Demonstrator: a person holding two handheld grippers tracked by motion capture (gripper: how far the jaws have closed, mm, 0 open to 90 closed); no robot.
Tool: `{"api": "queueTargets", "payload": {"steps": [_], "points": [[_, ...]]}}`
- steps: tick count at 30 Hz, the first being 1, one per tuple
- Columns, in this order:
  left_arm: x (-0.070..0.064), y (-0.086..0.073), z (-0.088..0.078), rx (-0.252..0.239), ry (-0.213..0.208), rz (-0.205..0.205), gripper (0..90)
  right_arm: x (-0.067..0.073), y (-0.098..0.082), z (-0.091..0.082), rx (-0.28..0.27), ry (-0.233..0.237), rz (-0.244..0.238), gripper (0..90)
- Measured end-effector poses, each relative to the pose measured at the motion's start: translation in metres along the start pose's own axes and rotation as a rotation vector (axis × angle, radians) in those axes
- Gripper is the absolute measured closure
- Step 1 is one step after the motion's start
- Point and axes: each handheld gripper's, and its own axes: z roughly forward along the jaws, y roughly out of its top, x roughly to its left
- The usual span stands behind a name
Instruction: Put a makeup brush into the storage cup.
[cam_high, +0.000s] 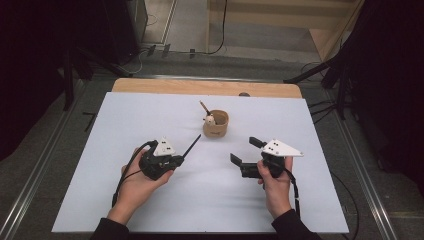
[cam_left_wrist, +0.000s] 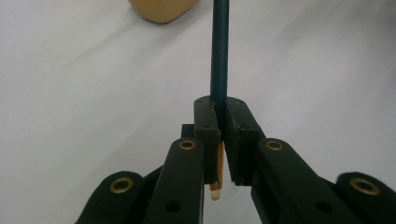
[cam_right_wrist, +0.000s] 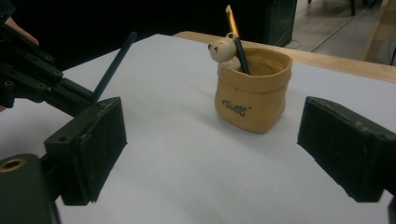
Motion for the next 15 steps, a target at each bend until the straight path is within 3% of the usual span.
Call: {"api": "queueTargets", "payload": {"steps": [10, 15], "points": [[-0.010, 0.010, 0.010, -0.071, -0.012, -0.012, 84.7, 0.017, 0.010, 0.015, -0.004, 0.025, -0.020, 11.8], [-0.015, 0.014, 0.015, -0.086, -0.018, -0.007, 84.7, 0.024, 0.015, 0.022, -0.004, 0.023, -0.003, 13.1]]}}
